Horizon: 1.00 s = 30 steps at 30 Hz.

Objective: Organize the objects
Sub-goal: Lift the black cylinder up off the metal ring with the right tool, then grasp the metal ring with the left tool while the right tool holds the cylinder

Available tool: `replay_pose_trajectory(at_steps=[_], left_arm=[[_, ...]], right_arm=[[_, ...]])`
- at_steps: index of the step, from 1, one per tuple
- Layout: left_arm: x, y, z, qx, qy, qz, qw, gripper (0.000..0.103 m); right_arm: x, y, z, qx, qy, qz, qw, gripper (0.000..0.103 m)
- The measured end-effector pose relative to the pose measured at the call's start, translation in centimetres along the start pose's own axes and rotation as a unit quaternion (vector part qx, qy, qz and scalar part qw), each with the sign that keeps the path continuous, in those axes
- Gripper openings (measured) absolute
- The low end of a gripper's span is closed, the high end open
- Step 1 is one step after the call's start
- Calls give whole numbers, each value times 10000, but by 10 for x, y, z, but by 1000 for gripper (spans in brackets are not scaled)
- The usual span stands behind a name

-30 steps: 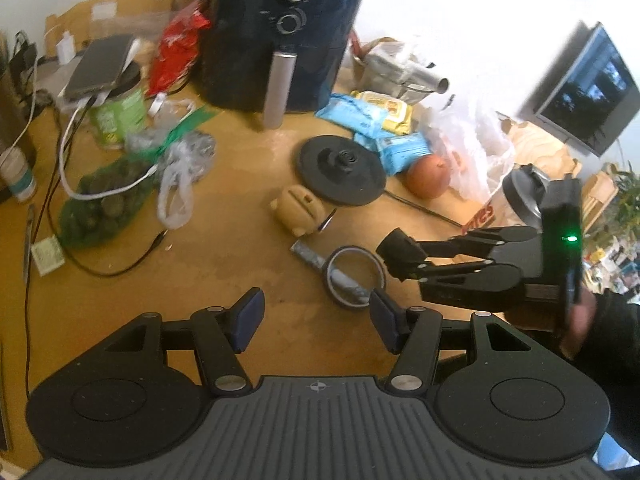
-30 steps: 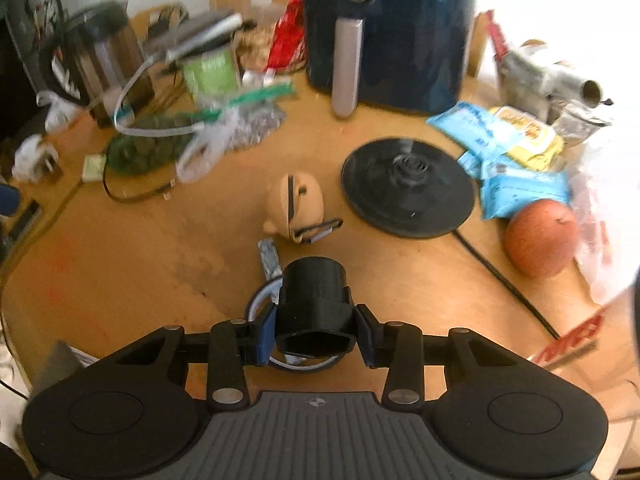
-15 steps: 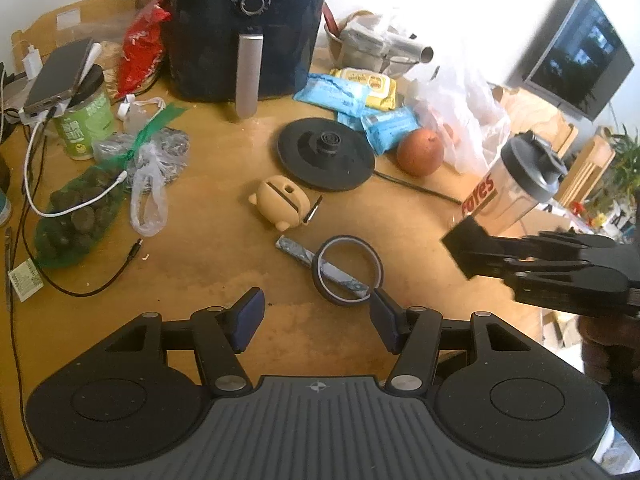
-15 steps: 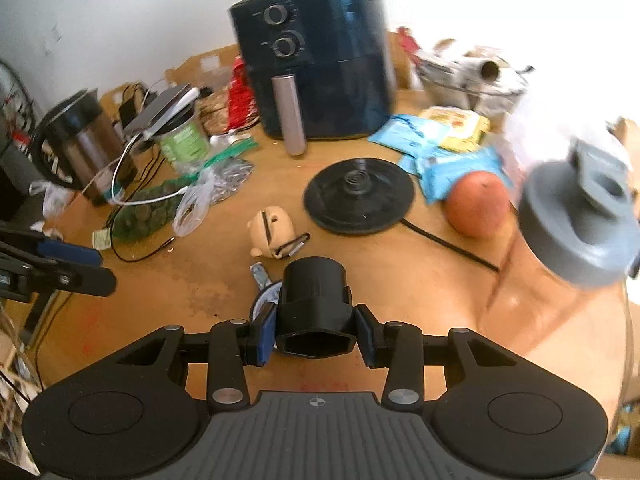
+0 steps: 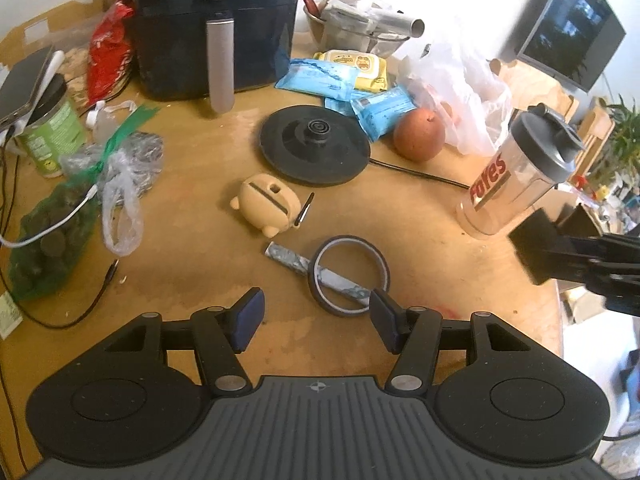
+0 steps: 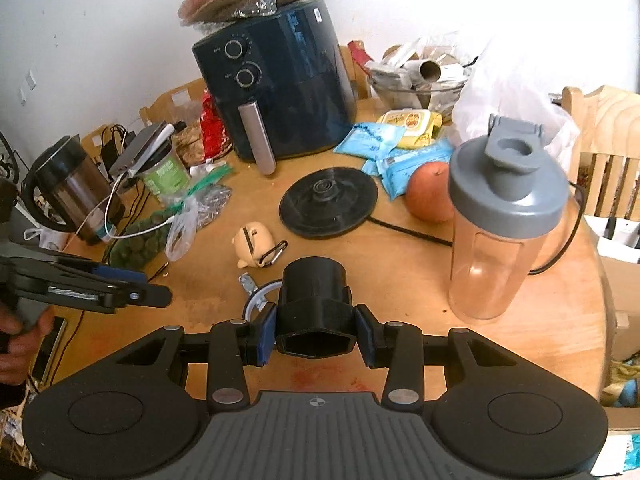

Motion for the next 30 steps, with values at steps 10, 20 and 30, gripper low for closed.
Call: replay_pose_trajectory(at_steps=[10, 20, 30], left_arm=[[40, -2, 8, 407, 82, -198, 9989, 57], [85, 2, 8, 732, 251, -360, 9964, 54], [119, 1, 2, 515, 267, -693, 9959, 21]], right_arm=[[-19, -17, 3, 223, -87, 35, 9997, 44], [-40, -40, 14, 531, -282, 52, 9982, 44], [-52, -52, 22, 711, -452, 112, 9964, 44]])
Point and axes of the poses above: each gripper's, at about its wrist camera, not at the fingertips, and x roughly the way its jaws point, z to its right, y to its top, the point moved 5 cm from there along x, roughly the way its jaws point, and after that the axes turned 3 degrees about -x, right-handed, at the moved point
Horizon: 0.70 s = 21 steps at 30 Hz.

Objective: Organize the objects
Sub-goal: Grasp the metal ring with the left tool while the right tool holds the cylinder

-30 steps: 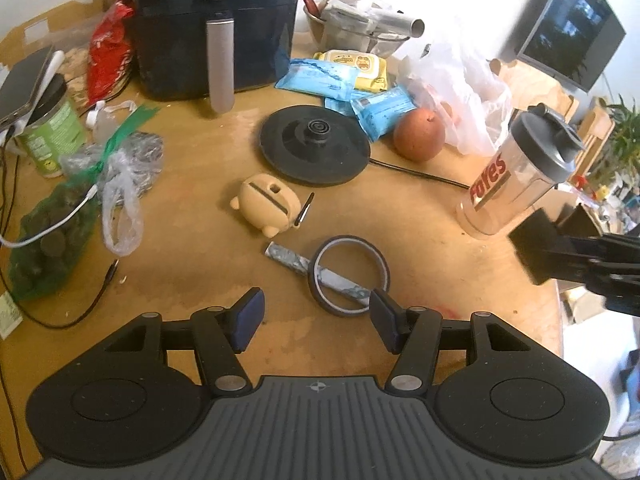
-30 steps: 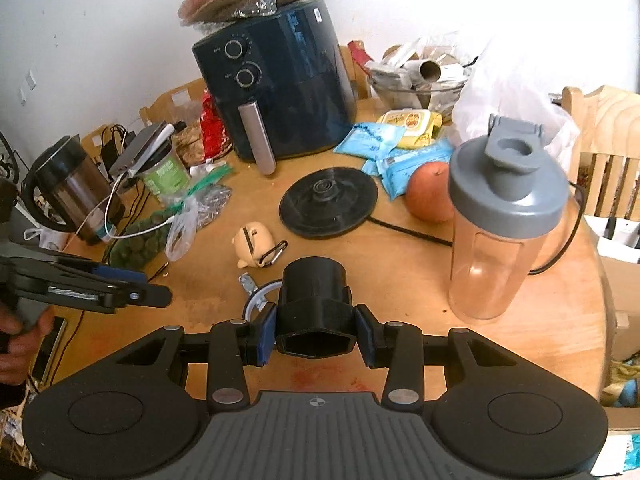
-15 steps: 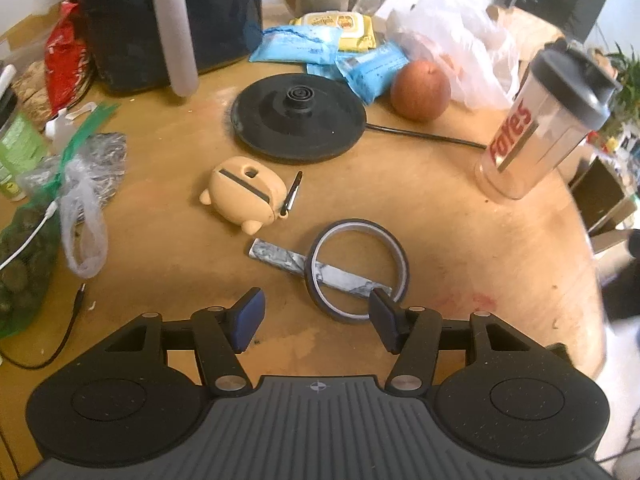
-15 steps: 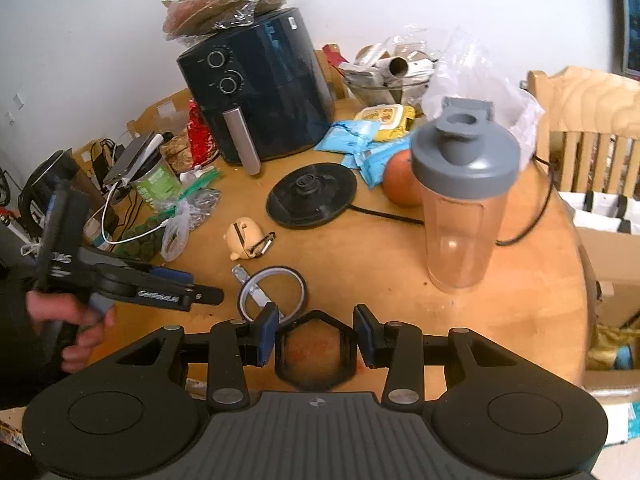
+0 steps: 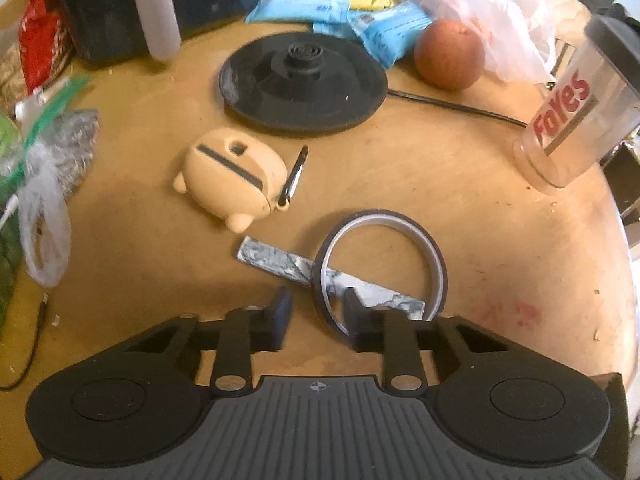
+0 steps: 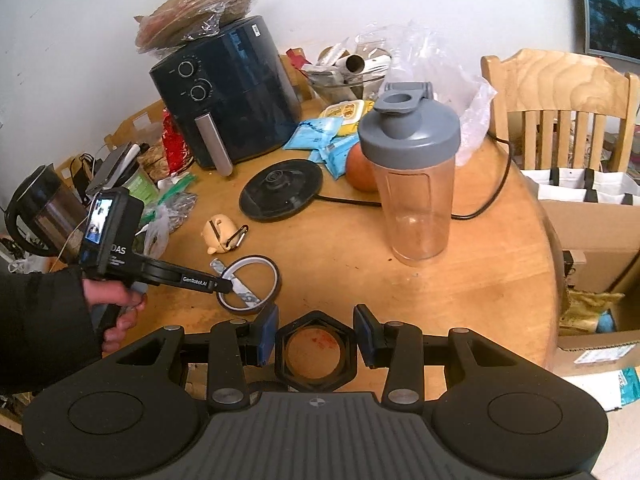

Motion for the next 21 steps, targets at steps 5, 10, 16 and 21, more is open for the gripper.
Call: replay_pose_trajectory(at_steps=[5, 10, 16, 21], left_arm=[[2, -5, -1, -166, 37, 0, 9999, 8], [-3, -5, -4, -246, 24, 29, 9997, 7], [-30, -3, -5, -406, -112, 305, 9986, 7], [-60, 4, -1, -501, -264, 612, 9965, 7]], right_arm=[[0, -1, 2, 38, -13, 8, 10000, 44], [3, 0, 1, -23, 35, 10, 10000, 44], [8, 3, -5, -152, 170, -30, 9997, 44], [10, 16, -13, -345, 339, 35, 9988, 44]])
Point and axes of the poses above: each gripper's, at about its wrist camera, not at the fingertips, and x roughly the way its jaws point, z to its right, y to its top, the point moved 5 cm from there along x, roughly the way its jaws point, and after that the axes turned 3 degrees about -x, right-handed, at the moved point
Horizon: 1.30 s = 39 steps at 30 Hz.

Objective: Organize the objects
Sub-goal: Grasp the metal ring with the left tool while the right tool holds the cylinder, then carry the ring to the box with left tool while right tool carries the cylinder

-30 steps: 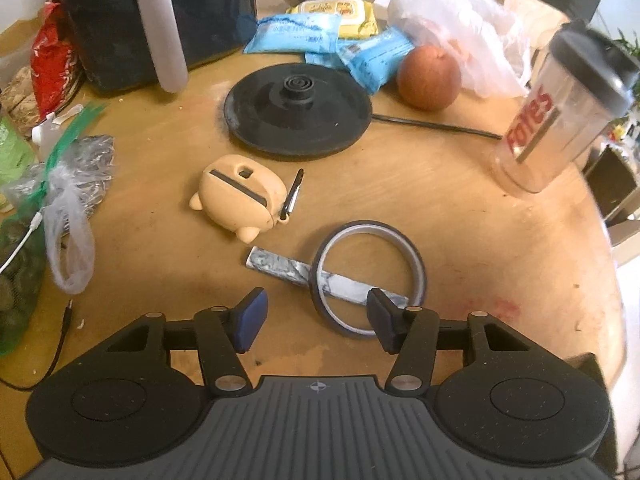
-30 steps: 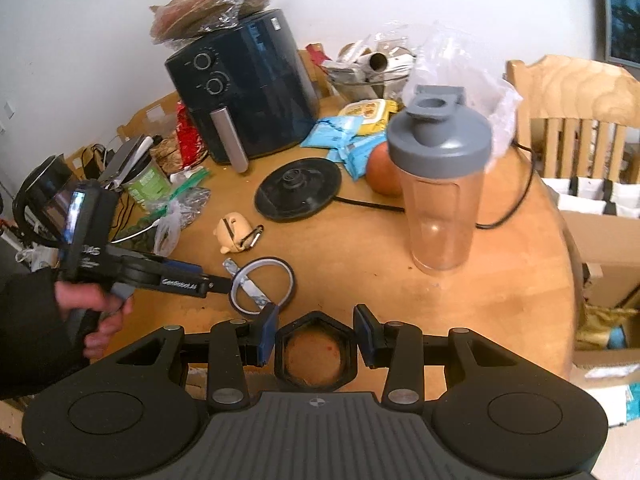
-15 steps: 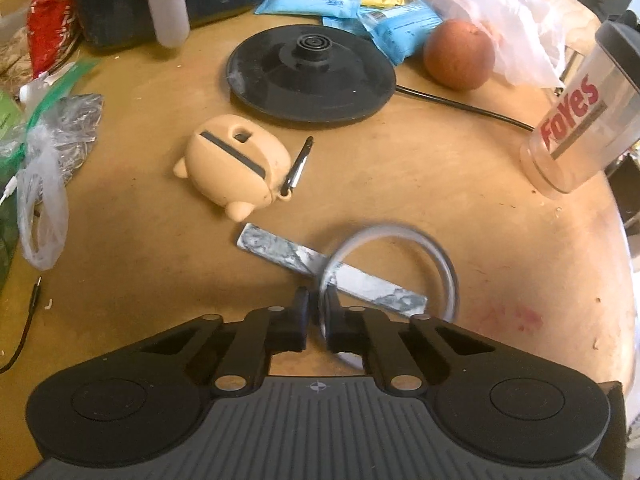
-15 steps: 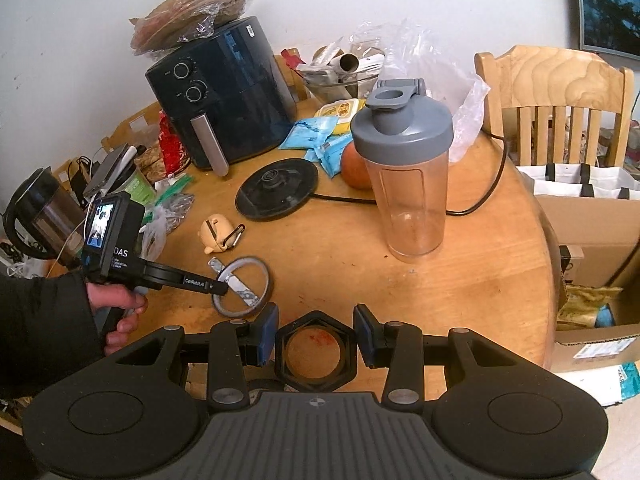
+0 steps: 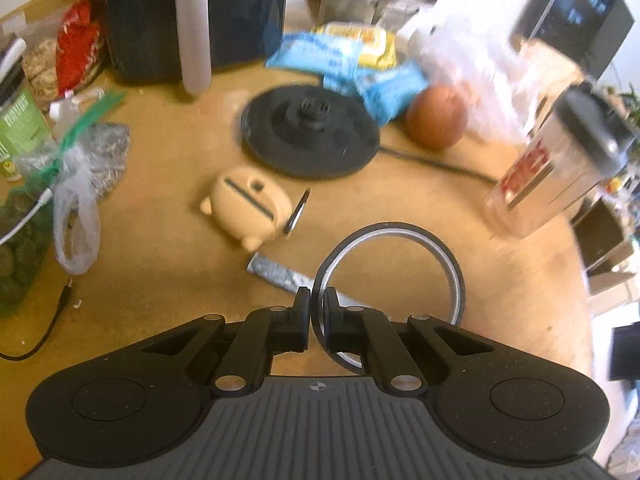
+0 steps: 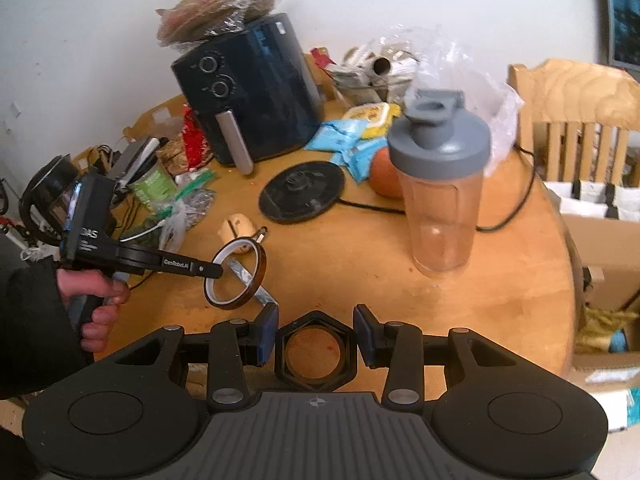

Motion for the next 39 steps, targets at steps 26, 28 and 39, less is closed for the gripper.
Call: replay_pose_trajectory(at_steps=[26, 28, 39], left_arm=[[-129, -27, 8, -706, -113, 908, 9933, 7], [-133, -33, 7, -794, -89, 908, 9927, 7], [-138, -70, 11, -985, -35, 665, 9929, 7]], right_arm=[[-14, 29, -24, -546, 922, 406, 9934, 44], [-15, 27, -24, -570, 971, 396, 9929, 44], [-17, 17, -28, -638, 1175, 275, 9906, 44]])
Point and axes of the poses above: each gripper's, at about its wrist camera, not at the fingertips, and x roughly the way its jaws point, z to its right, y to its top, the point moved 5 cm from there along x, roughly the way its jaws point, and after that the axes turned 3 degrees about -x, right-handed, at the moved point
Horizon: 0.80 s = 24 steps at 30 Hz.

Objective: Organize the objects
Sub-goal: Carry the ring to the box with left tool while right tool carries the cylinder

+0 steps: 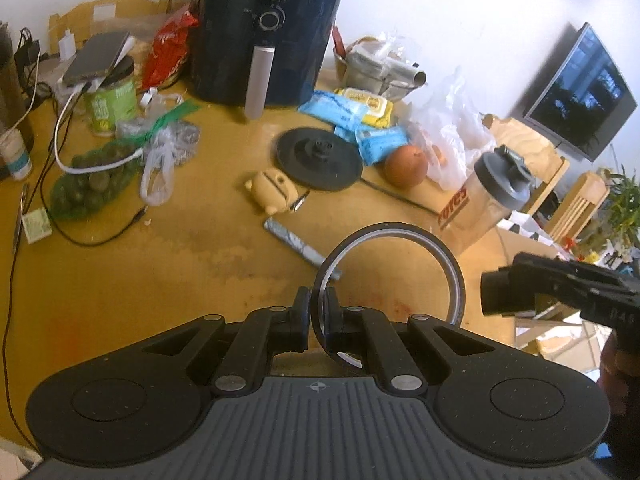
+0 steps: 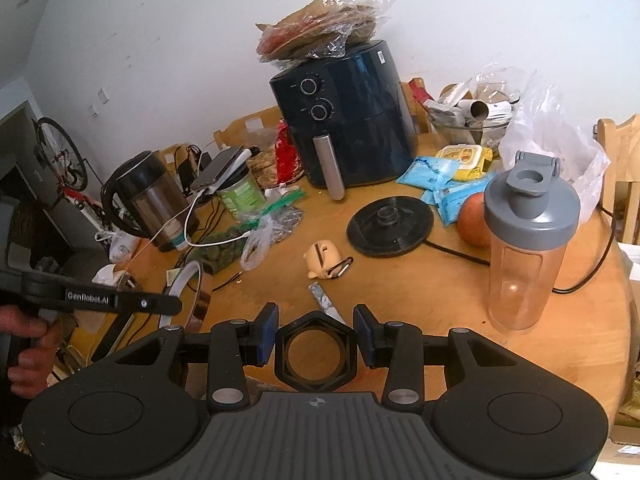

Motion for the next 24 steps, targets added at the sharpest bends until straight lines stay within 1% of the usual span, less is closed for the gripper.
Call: replay_pose_trajectory(at_steps=[5, 11, 14, 17, 18, 19, 24], left_arm=[[2, -18, 3, -49, -22, -170, 9998, 7], [8, -40, 15, -49, -146, -386, 9991, 7], [9, -50, 25, 26, -358, -460, 9983, 8], [8, -55, 37, 177, -459, -445, 9978, 13], [8, -56, 39, 220, -464, -441, 9977, 19], [6, -56, 42, 253, -450, -406, 9978, 27], [1, -56, 44, 302, -241, -277, 9989, 37]], right_arm=[[-2, -6, -1, 12, 53, -67, 10000, 44], [-5, -12, 1, 35, 59, -114, 9999, 44], [-8, -15, 1, 27, 75, -145, 9999, 44], [-9, -18, 0, 26, 79, -164, 9998, 44], [-10, -19, 0, 27, 80, -165, 9998, 44], [-9, -18, 0, 30, 80, -168, 9998, 44], [-13, -27, -3, 49, 91, -195, 9998, 44]])
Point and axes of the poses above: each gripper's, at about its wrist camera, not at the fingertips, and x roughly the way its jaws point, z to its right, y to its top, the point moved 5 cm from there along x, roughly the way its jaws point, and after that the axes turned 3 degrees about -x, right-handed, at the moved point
